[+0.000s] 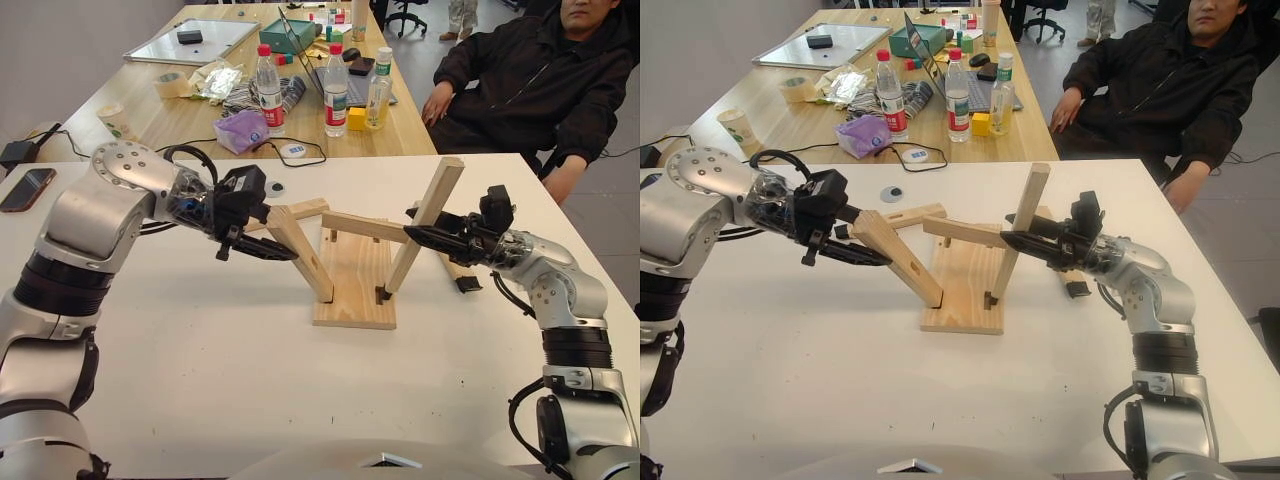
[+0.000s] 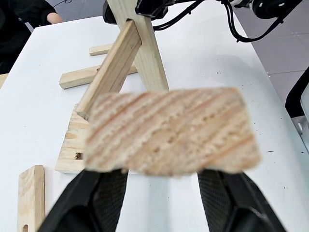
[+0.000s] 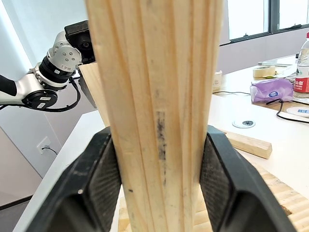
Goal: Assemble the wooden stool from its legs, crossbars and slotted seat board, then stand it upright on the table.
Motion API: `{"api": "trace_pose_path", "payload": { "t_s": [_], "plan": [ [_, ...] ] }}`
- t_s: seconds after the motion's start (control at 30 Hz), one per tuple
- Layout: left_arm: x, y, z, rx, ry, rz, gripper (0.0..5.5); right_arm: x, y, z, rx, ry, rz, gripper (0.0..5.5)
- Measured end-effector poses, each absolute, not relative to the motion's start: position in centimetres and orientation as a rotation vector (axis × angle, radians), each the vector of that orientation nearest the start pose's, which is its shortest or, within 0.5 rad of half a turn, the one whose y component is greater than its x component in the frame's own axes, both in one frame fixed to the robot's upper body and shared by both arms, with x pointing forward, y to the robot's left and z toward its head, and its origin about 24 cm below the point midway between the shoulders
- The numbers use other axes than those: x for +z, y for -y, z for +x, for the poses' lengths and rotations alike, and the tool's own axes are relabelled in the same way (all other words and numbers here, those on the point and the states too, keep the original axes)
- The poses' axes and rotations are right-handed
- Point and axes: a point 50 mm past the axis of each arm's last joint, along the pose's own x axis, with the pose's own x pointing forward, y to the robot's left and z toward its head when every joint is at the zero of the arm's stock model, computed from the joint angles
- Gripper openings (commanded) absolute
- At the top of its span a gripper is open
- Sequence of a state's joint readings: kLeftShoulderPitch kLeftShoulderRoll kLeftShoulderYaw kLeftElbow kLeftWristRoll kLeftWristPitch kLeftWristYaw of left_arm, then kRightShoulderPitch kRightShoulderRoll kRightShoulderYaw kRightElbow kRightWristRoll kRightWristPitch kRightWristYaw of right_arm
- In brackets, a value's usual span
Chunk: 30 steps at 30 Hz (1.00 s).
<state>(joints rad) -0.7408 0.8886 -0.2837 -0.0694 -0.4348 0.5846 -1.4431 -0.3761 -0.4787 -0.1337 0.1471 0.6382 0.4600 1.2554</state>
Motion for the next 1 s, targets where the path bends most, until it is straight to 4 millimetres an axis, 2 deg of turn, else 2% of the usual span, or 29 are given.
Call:
{"api": "trace_pose_path", "payload": {
  "t_s": [0.33, 0.73, 1.0],
  "plan": [
    [20.8, -17.5, 29.1, -1.540, -0.403, 0.493, 2.03, 12.1, 18.4, 28.1, 1.263, 0.002, 0.328, 2.08],
    [20.8, -17.7, 29.8, -1.555, -0.425, 0.468, 2.03, 11.4, 18.8, 28.0, 1.246, 0.008, 0.323, 2.08],
    [20.8, -17.6, 29.8, -1.558, -0.426, 0.462, 2.03, 11.2, 18.2, 27.8, 1.349, 0.029, 0.178, 2.08]
  ]
}}
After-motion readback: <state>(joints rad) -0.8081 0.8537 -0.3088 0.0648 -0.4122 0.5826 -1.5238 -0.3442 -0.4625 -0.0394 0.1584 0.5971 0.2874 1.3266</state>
